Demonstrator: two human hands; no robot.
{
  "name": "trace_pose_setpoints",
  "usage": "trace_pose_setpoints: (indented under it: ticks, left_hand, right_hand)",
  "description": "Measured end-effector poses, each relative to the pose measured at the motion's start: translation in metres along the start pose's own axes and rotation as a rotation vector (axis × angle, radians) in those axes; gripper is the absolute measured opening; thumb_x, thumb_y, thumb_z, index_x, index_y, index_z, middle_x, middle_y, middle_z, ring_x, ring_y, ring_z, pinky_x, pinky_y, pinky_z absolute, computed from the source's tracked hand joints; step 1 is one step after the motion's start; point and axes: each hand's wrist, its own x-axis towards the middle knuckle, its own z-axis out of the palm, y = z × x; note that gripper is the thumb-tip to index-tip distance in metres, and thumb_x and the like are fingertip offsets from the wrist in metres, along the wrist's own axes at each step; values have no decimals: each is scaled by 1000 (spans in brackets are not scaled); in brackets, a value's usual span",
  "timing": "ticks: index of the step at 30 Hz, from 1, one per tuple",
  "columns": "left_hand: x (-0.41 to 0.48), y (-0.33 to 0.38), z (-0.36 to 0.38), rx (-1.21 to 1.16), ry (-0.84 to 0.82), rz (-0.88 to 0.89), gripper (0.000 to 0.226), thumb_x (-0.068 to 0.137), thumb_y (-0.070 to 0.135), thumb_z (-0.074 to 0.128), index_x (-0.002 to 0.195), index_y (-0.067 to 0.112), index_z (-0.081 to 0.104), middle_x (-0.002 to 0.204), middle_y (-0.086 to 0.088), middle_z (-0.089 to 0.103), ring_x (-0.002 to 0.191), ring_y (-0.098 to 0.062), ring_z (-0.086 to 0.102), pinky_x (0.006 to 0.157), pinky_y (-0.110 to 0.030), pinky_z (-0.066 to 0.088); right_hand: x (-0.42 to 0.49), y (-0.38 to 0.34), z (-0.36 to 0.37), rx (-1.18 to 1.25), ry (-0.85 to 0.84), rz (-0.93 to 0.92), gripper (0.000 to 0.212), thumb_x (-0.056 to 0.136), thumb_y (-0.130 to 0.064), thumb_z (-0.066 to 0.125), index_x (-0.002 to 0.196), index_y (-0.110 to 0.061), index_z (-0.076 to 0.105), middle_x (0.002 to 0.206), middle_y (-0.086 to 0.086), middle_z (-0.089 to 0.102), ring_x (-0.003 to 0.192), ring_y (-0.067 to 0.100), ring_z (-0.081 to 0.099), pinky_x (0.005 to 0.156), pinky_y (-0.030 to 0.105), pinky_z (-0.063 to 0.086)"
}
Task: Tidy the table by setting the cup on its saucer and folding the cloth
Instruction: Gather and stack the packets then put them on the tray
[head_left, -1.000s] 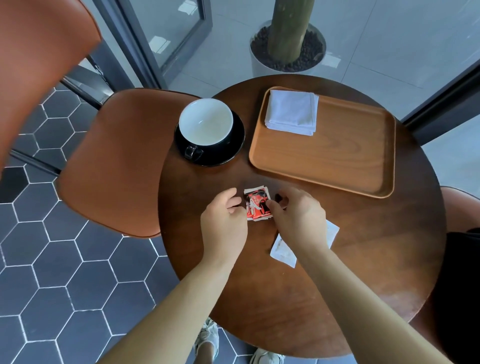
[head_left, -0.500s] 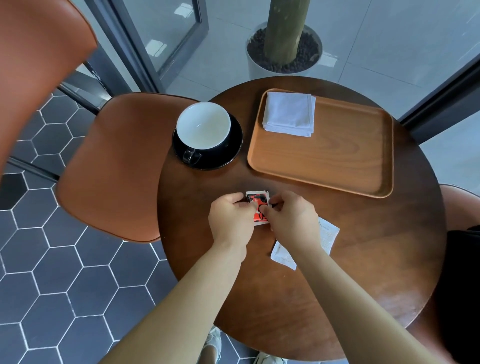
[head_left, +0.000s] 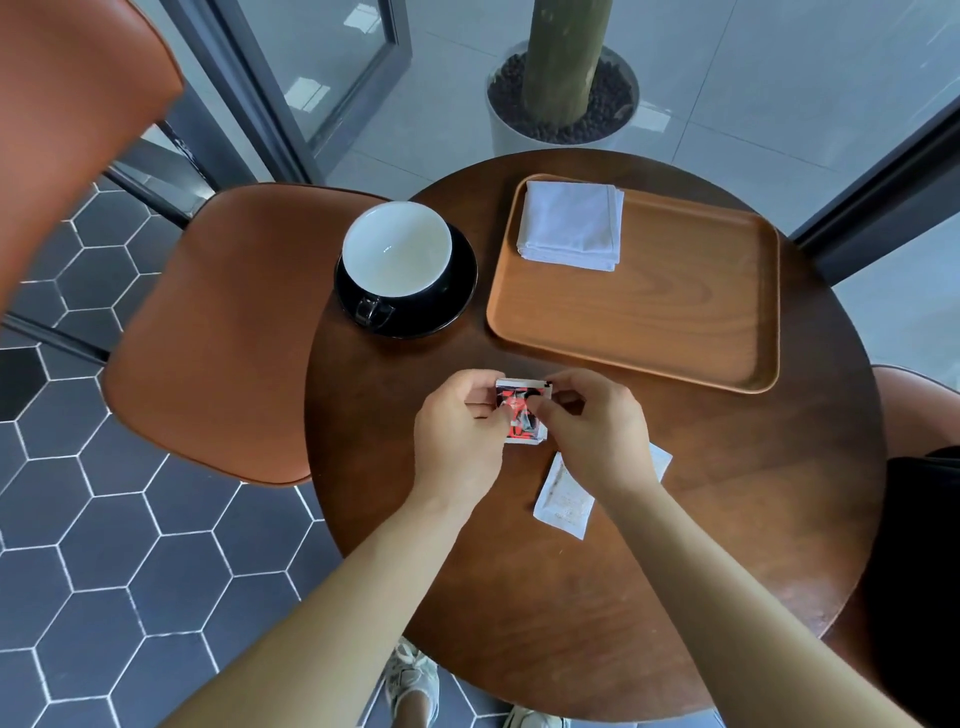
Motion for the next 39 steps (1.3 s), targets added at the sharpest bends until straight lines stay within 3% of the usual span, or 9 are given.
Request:
trace_pose_setpoints:
  ticks: [3,6,9,15,20,22,26,32,39]
  left_hand:
    - [9,-7,-7,239,47,246,30,88,14,72,116,21,67,106,8,68,96,-5,65,82,-21,55]
    - [21,-22,-15,767,93,570,29,91,24,63,118,14,66,117,-6,61,110,-22,57,92,-40,52]
    - [24,-40,-14,1006,37,604,40,96,38,48,126,15,59,133,-15,54,130,-32,46,110,-53,36]
    - [27,-48,-12,1064,0,541,52,93,48,44,135,19,48,144,-14,46,139,-34,37,116,-63,21]
    - [28,-47,-11,1075,1,540,52,91,49,45,134,20,50,143,-14,47,139,-34,37,116,-63,21]
    - [29,-47,-11,1083,3,533,52,91,49,44,134,20,49,144,-14,46,139,-34,37,117,-63,21]
    - [29,-48,-10,1073,13,537,52,91,49,44,134,21,50,143,-13,47,139,-34,37,117,-62,21]
    - [29,-47,-11,1073,21,539,50,91,48,44,133,22,51,143,-13,47,139,-33,37,117,-62,22]
    - [29,-47,-12,1048,24,531,47,91,43,43,132,24,51,143,-12,49,140,-32,38,117,-61,22]
  right_hand:
    - [8,-5,-10,41,21,13,7,88,-21,73,94,-18,73,82,-6,73,71,15,66,70,31,52]
    - [22,-17,-23,115,79,17,11,86,-20,76,80,-27,69,79,0,74,72,27,71,72,42,58]
    - [46,-31,-32,162,125,31,14,86,-16,76,78,-24,69,77,5,74,70,30,73,72,53,61]
    - [97,-46,-24,165,106,156,12,88,-12,73,79,-7,68,84,14,76,76,35,75,77,58,60]
    - [109,-46,-12,-18,91,153,19,89,-17,72,72,-14,65,88,13,75,84,37,73,78,53,60]
    - [109,-45,-9,-80,80,127,8,90,-21,71,86,-14,71,95,9,74,89,34,71,79,51,60]
    - [106,-44,-6,-154,91,70,25,92,-23,69,114,-12,70,105,4,72,97,27,69,84,47,59]
    - [104,-43,-3,-266,78,-4,28,94,-23,66,118,-9,70,104,9,74,97,28,68,83,48,58]
    - [104,-41,-3,-397,78,-53,27,95,-34,60,106,-13,73,100,10,69,93,29,63,76,37,52]
